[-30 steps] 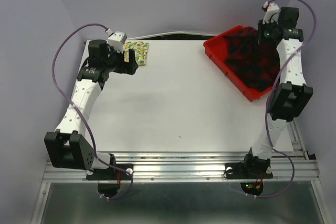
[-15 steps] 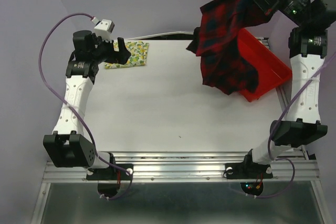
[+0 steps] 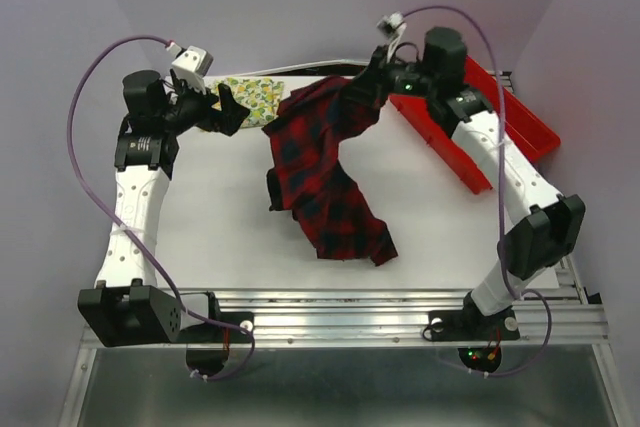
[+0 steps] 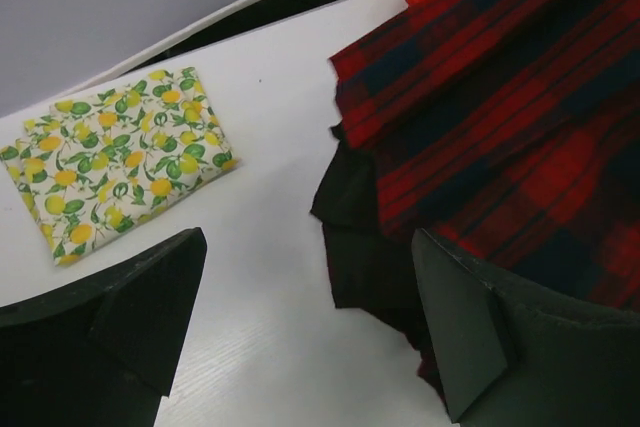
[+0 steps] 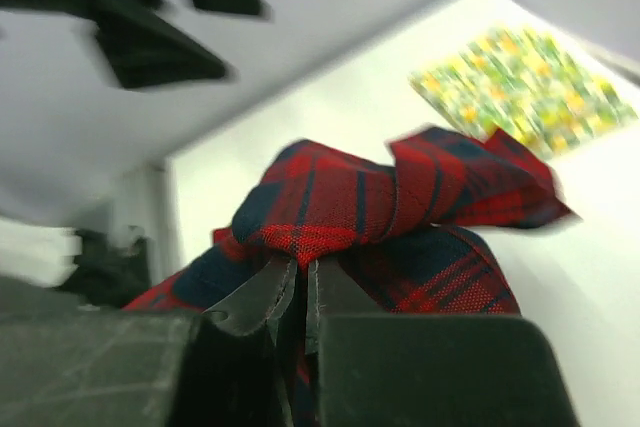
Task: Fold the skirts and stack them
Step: Move the skirt to the center of the board
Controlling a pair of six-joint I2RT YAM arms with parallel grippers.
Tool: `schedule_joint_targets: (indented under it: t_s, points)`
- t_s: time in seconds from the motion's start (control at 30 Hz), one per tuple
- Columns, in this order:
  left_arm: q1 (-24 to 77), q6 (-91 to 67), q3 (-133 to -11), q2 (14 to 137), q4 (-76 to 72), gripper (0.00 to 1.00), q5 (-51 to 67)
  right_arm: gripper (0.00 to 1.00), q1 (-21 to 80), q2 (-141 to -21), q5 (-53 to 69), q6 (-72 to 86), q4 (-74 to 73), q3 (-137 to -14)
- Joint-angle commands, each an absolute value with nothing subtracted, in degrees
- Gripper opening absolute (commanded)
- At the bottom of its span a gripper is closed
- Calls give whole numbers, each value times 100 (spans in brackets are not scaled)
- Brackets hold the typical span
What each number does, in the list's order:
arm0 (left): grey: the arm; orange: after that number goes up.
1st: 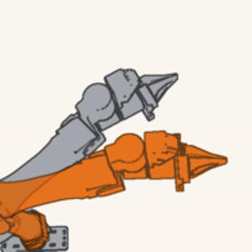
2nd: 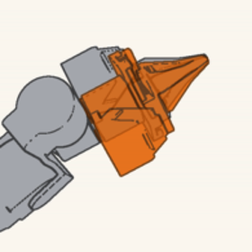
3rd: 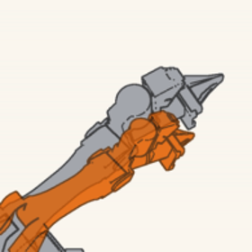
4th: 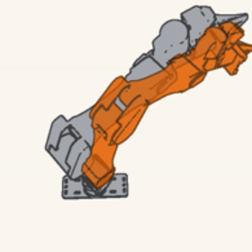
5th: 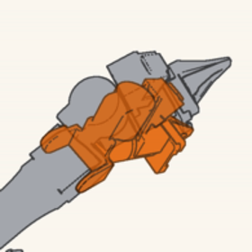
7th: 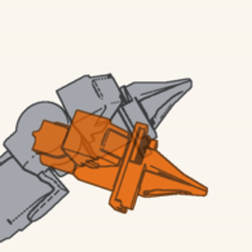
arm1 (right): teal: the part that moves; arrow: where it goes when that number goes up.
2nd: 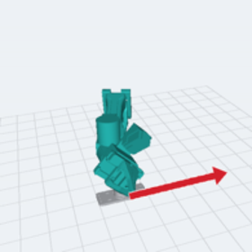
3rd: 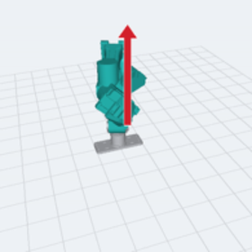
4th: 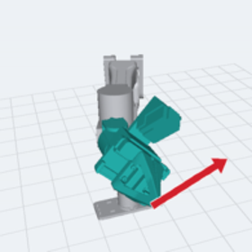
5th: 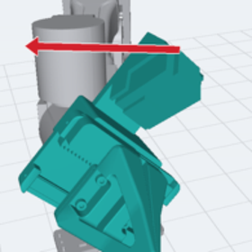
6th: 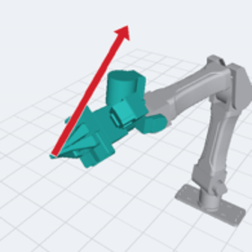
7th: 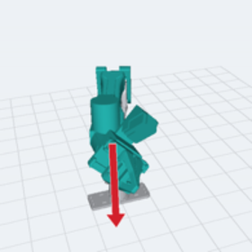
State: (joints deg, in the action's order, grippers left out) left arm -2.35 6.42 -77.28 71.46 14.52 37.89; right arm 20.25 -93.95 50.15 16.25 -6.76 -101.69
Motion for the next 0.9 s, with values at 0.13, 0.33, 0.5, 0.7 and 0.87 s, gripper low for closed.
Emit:
schedule_joint_targets:
  t_s: [0.13, 0.33, 0.5, 0.7, 0.87]
  points:
    - [-562, 1160, -7216, 7057, 1889, 97, 4332, 2, 4199, -9518, 2807, -1291, -1679, -8535]
    - [-1572, 1011, -7136, 7320, 2126, 97, 4974, 69, 5247, -10239, 2776, -529, -1731, -9323]
    - [-1995, 2228, -7593, 7646, 3457, 97, 5589, 95, 5239, -9838, 2550, -404, -1828, -9344]
    - [-1057, 4974, -8296, 7866, 5247, 98, 5055, 100, 3510, -9010, 3207, 202, -2021, -8527]
    - [460, 4834, -9006, 8102, 5010, 99, 4291, 100, 2094, -8623, 3831, 553, -2057, -7281]
